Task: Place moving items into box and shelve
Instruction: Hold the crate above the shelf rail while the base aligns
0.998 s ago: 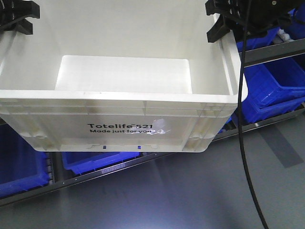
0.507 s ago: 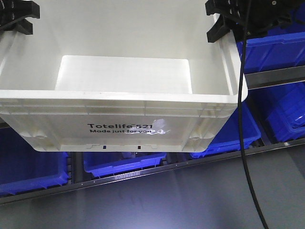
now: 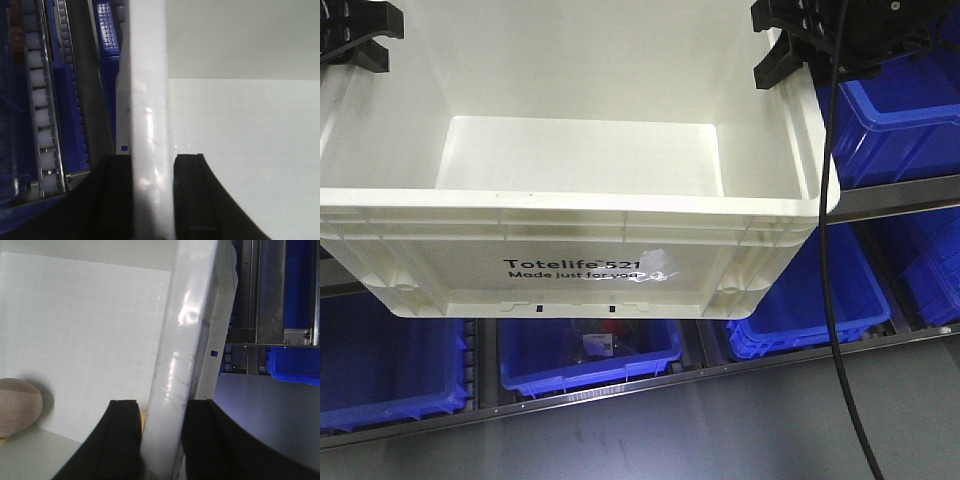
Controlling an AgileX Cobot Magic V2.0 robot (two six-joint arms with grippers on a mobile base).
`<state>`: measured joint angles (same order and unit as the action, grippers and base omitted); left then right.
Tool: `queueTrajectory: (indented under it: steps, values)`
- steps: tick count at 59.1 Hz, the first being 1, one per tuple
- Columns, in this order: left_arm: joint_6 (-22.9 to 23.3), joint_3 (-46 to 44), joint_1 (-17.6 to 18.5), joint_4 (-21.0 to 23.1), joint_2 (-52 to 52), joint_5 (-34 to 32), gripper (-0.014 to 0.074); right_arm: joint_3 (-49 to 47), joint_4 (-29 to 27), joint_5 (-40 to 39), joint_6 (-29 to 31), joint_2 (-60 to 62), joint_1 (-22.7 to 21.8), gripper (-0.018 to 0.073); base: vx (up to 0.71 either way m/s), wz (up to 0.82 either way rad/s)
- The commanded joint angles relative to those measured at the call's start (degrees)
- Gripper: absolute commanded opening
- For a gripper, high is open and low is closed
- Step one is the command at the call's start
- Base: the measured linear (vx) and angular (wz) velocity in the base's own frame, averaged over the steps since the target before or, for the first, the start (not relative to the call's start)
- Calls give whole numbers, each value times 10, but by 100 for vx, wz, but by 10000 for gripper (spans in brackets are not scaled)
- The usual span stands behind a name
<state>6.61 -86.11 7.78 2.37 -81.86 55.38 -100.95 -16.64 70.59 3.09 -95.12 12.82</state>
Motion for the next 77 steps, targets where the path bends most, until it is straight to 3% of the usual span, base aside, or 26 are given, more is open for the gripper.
queueTrajectory:
  steps: [1,77]
  values:
    - [6,-26,16,88,23,-83,-13,-23,-142,-54,14,34,15,-11,13,-1]
    - [6,-26,16,88,23,-83,-13,-23,-142,-54,14,34,15,-11,7,0]
